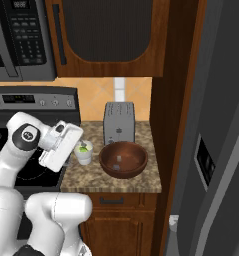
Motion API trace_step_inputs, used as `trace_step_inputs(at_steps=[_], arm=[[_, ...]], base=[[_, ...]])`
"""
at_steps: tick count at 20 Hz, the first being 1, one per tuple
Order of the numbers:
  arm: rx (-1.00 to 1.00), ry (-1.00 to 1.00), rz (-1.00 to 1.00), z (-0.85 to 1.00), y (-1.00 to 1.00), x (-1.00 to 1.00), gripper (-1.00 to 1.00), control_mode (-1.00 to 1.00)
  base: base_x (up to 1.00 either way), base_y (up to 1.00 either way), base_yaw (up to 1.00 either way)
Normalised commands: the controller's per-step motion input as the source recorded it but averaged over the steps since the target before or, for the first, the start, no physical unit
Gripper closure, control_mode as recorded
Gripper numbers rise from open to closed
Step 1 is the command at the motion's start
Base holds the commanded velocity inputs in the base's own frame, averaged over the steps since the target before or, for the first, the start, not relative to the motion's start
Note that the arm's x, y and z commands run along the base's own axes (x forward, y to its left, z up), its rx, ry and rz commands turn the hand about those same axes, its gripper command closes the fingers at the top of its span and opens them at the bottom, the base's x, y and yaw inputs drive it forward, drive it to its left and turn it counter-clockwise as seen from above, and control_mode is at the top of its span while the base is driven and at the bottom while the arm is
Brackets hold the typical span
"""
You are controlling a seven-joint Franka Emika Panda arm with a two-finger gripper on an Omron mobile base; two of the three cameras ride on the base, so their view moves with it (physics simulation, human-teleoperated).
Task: Grab a lemon wedge from the fridge and one ice cube from the ice bowl, and put them in the glass of lemonade.
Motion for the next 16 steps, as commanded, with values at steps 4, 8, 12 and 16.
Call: trace_step_inputs(at_steps=[4,8,12,16], arm=[[0.25,-0.48,-0.41,0.0,-0.03,0.01,-1.0,-1.0],[0.33,-0.49,-0.42,0.0,-0.01,0.0,-1.0,-1.0],[0.42,-0.41,-0.32,-0.01,-0.11,0.0,-1.0,-1.0],[0.47,-0.22,-0.16,-0.02,-0.37,0.0,-1.0,-1.0]], base=[[0.0,0.0,0.0],[0.0,0.0,0.0],[0.0,0.0,0.0],[0.0,0.0,0.0]])
